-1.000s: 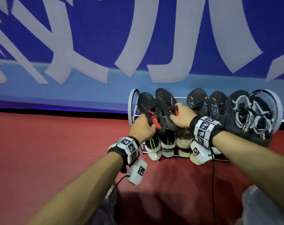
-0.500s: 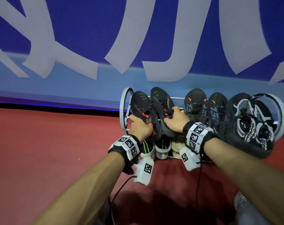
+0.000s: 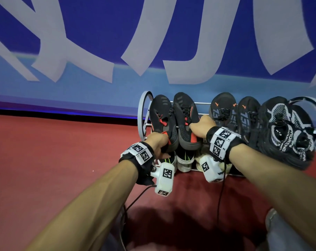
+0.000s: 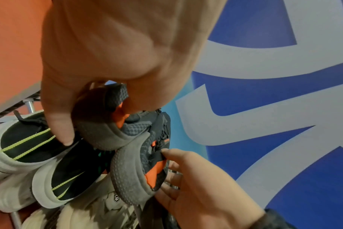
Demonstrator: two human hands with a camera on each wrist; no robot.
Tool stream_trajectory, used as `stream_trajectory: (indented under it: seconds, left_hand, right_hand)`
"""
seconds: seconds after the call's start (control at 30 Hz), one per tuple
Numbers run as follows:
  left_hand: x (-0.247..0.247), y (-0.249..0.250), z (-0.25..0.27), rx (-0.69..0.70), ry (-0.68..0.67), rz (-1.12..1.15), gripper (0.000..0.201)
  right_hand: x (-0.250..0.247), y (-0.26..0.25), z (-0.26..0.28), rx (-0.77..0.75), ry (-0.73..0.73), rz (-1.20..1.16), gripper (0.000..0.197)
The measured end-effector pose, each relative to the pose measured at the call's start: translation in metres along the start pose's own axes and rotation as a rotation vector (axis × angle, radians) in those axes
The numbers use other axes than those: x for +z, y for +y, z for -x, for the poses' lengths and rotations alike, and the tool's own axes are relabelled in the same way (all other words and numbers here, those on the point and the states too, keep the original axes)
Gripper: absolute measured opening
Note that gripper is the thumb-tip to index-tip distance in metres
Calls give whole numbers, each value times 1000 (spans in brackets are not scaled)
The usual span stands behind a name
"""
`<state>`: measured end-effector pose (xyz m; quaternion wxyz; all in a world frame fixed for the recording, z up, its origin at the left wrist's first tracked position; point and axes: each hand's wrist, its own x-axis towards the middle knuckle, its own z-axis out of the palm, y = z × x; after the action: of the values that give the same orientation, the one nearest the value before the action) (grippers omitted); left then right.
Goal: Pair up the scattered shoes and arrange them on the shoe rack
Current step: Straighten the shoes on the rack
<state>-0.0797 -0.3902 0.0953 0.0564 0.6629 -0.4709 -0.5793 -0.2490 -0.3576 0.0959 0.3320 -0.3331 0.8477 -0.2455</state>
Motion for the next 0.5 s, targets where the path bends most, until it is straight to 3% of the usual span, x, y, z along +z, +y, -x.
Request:
stream_trajectory:
  seconds: [0.13,0.37,0.5]
  left_hand:
    - [-3,-7,-14,13,118,96,34]
    - [-29,-9,-2,161,185,168,28]
    - [-37,-12,-5,209,257,201,18]
  right_hand:
    - [2,4,5,17,-74,-26,17]
    - [18,8,11,221,-212,-273,17]
    - [28,3,11,354,-105,-439,29]
